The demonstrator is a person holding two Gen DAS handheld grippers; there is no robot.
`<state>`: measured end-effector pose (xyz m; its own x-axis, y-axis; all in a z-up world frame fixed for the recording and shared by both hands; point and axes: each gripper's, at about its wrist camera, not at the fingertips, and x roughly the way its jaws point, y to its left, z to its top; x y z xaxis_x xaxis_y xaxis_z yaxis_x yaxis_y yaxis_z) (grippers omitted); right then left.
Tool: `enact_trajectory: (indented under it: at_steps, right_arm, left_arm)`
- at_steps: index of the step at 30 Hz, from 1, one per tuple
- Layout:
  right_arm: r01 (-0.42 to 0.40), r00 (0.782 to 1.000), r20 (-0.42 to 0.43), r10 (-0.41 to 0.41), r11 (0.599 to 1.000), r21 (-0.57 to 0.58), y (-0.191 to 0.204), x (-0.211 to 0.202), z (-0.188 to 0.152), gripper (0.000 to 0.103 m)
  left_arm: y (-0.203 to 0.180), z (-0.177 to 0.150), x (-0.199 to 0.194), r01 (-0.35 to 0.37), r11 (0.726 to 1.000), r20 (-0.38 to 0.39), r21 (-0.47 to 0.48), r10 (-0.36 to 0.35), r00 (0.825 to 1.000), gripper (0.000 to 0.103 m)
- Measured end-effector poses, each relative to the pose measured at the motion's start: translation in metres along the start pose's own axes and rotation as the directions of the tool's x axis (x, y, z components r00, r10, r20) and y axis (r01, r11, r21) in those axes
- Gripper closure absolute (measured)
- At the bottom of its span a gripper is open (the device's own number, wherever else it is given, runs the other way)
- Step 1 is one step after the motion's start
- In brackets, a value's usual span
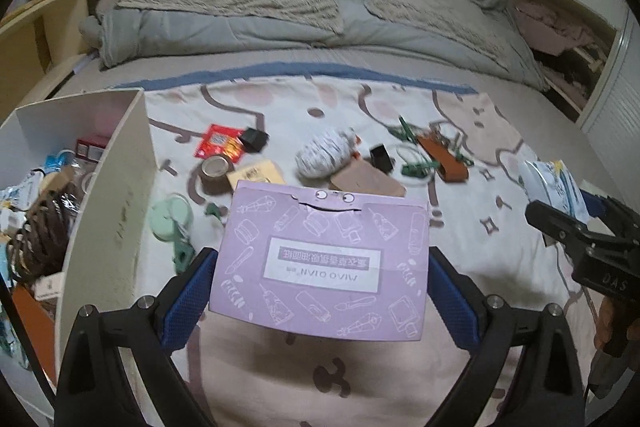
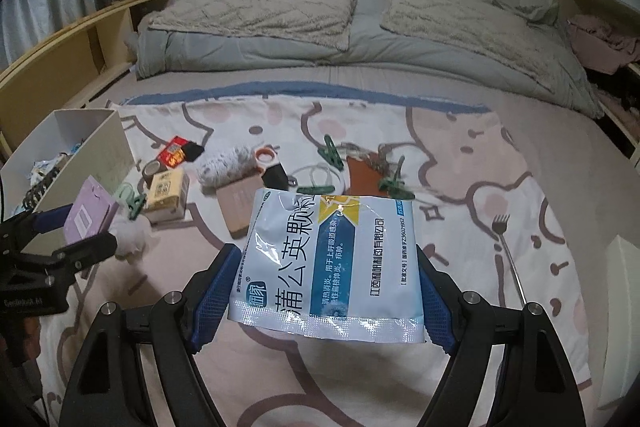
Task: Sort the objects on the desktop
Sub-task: 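Carry the lilac box and the sachet toward the white storage box with both tools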
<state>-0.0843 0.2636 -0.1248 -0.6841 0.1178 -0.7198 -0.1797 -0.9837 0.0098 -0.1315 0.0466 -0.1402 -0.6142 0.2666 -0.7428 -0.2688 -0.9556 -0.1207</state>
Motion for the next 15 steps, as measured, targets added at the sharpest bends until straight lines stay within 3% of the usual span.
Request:
enact_trajectory:
  at_steps: [15]
  right_arm:
    - [0.011, 0.994, 0.112, -0.008, 1.0, -0.028, 0.017, -0.025, 0.023, 0.021]
  left_arm:
    - [0.029, 0.024, -0.037, -0.022, 0.998, 0.128, -0.051, 0.028, 0.991, 0.003]
